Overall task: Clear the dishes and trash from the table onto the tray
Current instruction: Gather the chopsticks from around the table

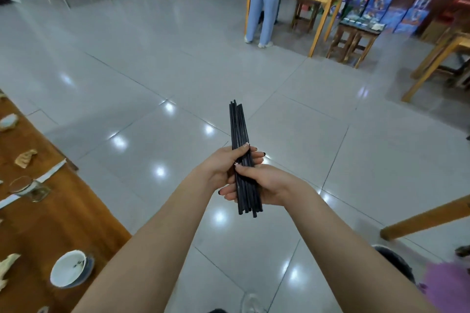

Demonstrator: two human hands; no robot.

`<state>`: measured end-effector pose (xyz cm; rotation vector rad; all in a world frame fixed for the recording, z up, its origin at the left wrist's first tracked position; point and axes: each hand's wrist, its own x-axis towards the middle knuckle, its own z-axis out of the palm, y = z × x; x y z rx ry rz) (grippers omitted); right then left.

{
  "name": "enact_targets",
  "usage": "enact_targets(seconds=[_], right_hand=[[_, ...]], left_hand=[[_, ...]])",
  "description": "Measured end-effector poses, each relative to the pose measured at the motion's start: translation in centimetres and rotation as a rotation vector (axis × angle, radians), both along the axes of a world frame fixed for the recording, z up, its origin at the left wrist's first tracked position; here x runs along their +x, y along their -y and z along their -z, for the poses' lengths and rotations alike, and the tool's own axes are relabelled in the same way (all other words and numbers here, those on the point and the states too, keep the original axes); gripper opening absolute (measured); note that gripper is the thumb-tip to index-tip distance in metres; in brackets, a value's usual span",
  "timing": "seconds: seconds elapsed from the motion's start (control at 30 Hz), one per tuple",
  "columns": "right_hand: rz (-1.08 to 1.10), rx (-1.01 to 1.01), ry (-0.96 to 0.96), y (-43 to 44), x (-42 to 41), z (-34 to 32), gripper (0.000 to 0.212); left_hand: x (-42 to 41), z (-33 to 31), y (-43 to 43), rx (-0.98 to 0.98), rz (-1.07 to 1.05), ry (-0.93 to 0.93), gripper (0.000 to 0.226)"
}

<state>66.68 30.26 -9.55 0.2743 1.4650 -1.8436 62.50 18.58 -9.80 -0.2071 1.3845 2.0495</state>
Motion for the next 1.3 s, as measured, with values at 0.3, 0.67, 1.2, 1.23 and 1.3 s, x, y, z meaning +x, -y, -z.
enact_targets(seconds=[0.3, 0.67, 1.2, 1.23, 1.3], right_hand=[[-0.166, -0.008, 0.034, -1.0, -10.6, 0.4, 0.036], [-0.414, -0.051, 0.045, 4.9, -26.6, 0.4, 0.036], [-0.821, -0.054, 0.014, 16.2, -43.7, -2.5, 0.036], [-0.846, -0.048, 0.025, 16.8, -44.9, -2.6, 0.037], [-0.884, -0.042, 0.046, 17.8, -46.9, -2.6, 0.038]], left_hand=[[-8.0, -0.3, -0.3, 0.010, -0.232, 0.039, 0.020], [-22.1, 0.3, 6.7, -0.069, -0.352, -0.019, 0.021], [-34.3, -2.4, 18.0, -0.016, -0.659, 0.002, 0.018], [-35.1, -2.4, 18.3, -0.023, -0.693, 0.011, 0.019], [-36.4, -2.4, 18.9, -0.037, -0.739, 0.031, 0.020]])
